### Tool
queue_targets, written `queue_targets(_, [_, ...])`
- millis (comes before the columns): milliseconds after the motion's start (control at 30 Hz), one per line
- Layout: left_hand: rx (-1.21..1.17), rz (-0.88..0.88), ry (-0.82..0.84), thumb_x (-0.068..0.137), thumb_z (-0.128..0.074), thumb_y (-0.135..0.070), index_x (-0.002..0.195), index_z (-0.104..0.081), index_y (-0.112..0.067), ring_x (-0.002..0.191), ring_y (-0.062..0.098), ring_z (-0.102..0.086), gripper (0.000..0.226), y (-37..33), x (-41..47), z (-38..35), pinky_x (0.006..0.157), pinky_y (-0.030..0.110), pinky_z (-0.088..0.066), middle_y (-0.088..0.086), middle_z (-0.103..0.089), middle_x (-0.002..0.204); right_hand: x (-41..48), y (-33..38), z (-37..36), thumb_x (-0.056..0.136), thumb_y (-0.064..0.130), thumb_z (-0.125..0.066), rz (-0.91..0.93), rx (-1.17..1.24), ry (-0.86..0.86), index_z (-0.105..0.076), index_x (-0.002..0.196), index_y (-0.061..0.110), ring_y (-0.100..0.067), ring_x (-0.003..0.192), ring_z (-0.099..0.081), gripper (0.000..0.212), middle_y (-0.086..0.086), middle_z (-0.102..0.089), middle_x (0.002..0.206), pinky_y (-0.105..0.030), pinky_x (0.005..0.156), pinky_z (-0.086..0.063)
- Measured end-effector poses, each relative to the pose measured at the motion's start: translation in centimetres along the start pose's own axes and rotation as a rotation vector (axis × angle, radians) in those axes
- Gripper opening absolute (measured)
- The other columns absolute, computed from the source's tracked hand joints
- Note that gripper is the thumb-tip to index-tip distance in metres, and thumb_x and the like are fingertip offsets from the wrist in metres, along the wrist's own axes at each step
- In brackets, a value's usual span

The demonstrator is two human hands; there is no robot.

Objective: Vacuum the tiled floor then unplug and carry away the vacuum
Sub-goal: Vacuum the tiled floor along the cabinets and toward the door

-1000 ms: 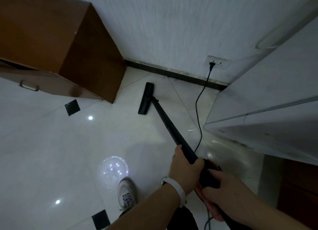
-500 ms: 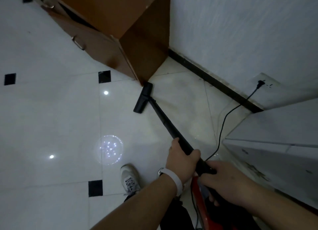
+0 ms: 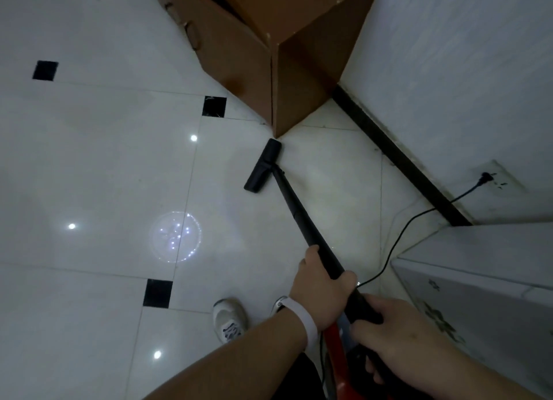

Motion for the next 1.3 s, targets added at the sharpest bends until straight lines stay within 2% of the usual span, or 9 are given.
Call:
queue_targets(167, [-0.052,0.016,-0.045,0.075,-0.061,-0.046,0.149,-0.02,-0.022,0.101,0.018,-0.06,0.088,2.2,-0.6,2.7,0.079,0.027,-0.054,0.005,-0.051,0.126,-0.3,1.7,-2.4,0.082,0.018,-0.061,0.001,-0.057,0.079,-0.07,0.102,0.01,-0.017,0.053,-0.061,0.024,-0.003,-0.063,0.057,-0.03,0.056,-0.046])
queue_targets(267, [-0.104,0.027,-0.065,0.086,-0.063,-0.033,0.147,-0.021,-0.019,0.093,0.012,-0.06,0.076,3.6,-0.7,4.5,0.062,0.013,-0.045,0.002,-0.055,0.119,-0.2,2.6,-4.1,0.089,0.019,-0.06,-0.025,-0.024,0.101,-0.067,0.102,0.028,-0.025,0.06,-0.065,0.018,-0.012,-0.068,0.069,-0.033,0.058,-0.053])
queue_targets(367, [-0.131,0.018,-0.089,0.087,-0.063,-0.032,0.147,-0.021,-0.019,0.09,0.011,-0.059,0.074,4.4,-1.3,6.3,0.058,0.013,-0.043,0.002,-0.055,0.118,-0.7,3.5,-6.4,0.097,0.025,-0.057,-0.098,0.006,0.191,-0.055,0.101,0.045,-0.02,0.06,-0.062,0.02,-0.007,-0.066,0.079,-0.03,0.059,-0.053])
queue_targets(467, [-0.192,0.029,-0.077,0.088,-0.062,-0.034,0.149,-0.019,-0.02,0.094,0.01,-0.057,0.076,5.2,-2.1,7.3,0.062,0.011,-0.041,0.0,-0.052,0.12,-0.5,4.2,-7.5,0.1,0.035,-0.05,-0.038,-0.284,0.096,-0.051,0.118,0.026,-0.01,0.06,-0.054,0.021,0.001,-0.06,0.083,-0.019,0.05,-0.043])
queue_targets(600, [-0.227,0.013,-0.089,0.089,-0.061,-0.038,0.147,-0.027,-0.024,0.097,0.011,-0.054,0.069,4.4,-2.9,9.4,0.064,0.009,-0.039,0.0,-0.049,0.122,-0.7,6.5,-8.1,0.094,0.042,-0.058,0.088,-0.607,-0.04,-0.047,0.096,0.02,-0.006,0.058,-0.049,0.025,0.003,-0.056,0.082,-0.017,0.045,-0.037])
queue_targets(733, [-0.057,-0.098,-0.078,0.091,-0.057,-0.047,0.139,-0.042,-0.025,0.097,0.009,-0.049,0.055,3.7,-4.1,12.2,0.083,0.018,-0.039,-0.002,-0.038,0.124,-0.7,9.3,-7.4,0.09,0.031,-0.065,0.081,-0.719,0.009,-0.05,0.09,0.012,-0.004,0.051,-0.047,0.025,0.002,-0.053,0.075,-0.014,0.042,-0.038])
queue_targets(867, [0.168,-0.295,-0.073,0.091,-0.058,-0.047,0.14,-0.045,-0.026,0.122,0.015,-0.042,0.054,4.3,-5.1,15.2,0.103,0.025,-0.037,-0.001,-0.037,0.135,-0.6,12.4,-7.7,0.091,0.029,-0.065,0.079,-0.936,0.081,-0.056,0.094,0.013,-0.001,0.058,-0.054,0.019,0.005,-0.056,0.079,-0.011,0.045,-0.041])
queue_targets(1067, [0.395,-0.439,-0.212,0.087,-0.06,-0.045,0.134,-0.05,-0.023,0.114,0.021,-0.041,0.053,5.6,-5.5,18.8,0.099,0.035,-0.04,-0.001,-0.048,0.128,-0.2,17.3,-11.2,0.094,0.025,-0.063,0.07,-1.165,0.225,-0.061,0.111,0.005,0.015,0.037,-0.048,0.026,0.005,-0.053,0.077,-0.009,0.038,-0.038])
queue_targets(1300, [0.422,-0.446,-0.45,0.08,-0.065,-0.045,0.114,-0.064,-0.019,0.099,0.026,-0.056,0.043,8.0,-5.4,22.2,0.083,0.039,-0.052,0.001,-0.064,0.106,2.9,20.6,-16.4,0.09,0.029,-0.063,0.176,-1.419,0.307,-0.058,0.094,0.019,-0.002,0.053,-0.051,0.012,0.006,-0.055,0.076,-0.012,0.041,-0.04])
Point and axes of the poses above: each hand's wrist, its own x-axis towards the middle knuckle, its own z-axis out of the back of the hand, y = z × x, the point moved 9 cm from there along x, towards the middle knuckle
